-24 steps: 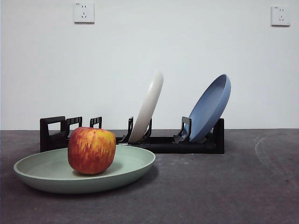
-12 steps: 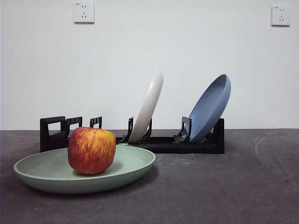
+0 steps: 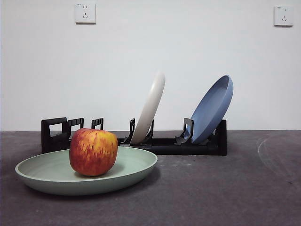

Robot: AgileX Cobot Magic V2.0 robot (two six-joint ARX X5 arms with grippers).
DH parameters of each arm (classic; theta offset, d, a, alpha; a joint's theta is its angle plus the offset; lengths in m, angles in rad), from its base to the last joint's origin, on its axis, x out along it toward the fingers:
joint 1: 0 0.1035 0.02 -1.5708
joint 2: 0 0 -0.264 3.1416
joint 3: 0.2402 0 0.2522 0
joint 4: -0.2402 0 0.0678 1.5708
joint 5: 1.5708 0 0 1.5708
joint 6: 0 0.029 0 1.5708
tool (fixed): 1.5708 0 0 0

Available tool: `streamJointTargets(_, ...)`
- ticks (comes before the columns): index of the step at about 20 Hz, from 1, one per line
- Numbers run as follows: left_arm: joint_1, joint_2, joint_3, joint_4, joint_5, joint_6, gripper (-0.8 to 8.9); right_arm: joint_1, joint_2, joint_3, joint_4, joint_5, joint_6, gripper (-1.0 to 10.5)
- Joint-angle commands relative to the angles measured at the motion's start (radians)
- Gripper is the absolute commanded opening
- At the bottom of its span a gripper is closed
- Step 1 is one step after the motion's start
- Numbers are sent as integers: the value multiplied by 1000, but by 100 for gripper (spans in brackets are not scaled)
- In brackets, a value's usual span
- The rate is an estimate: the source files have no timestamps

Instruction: Take the green plate from the plate rack,put the plate on the table,take the apple from the table,put the apple in the plate

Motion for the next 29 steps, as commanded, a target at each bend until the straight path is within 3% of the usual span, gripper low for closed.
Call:
streamJointTargets(1, 169, -40, -74, 171, 14, -10, -3, 3, 4, -9, -23, 14, 10, 2)
streamJointTargets(5, 339, -180, -417, 621, 218, 19, -3, 3, 4, -9, -23, 16, 10, 2)
streamJointTargets(9, 382, -340, -840, 1203, 219, 61, -4, 3, 4, -9, -23, 16, 10, 2)
streamJointTargets(12, 425, -453, -1059, 1450, 206, 111, -3, 3, 4, -9, -23, 16, 10, 2)
streamJointTargets(17, 521, -598, -1205, 1470, 207, 153, -4, 3, 4, -9, -23, 16, 10, 2)
streamJointTargets(21, 540, -704, -1270, 1458, 208, 224, -3, 3, 4, -9, -23, 16, 10, 2)
streamJointTargets(26, 540, -702, -1269, 1303, 179, 258, -3, 3, 5, -8, -23, 16, 10, 2)
streamJointTargets(29, 540, -702, -1269, 1128, 149, 269, -3, 3, 5, -8, -23, 16, 10, 2)
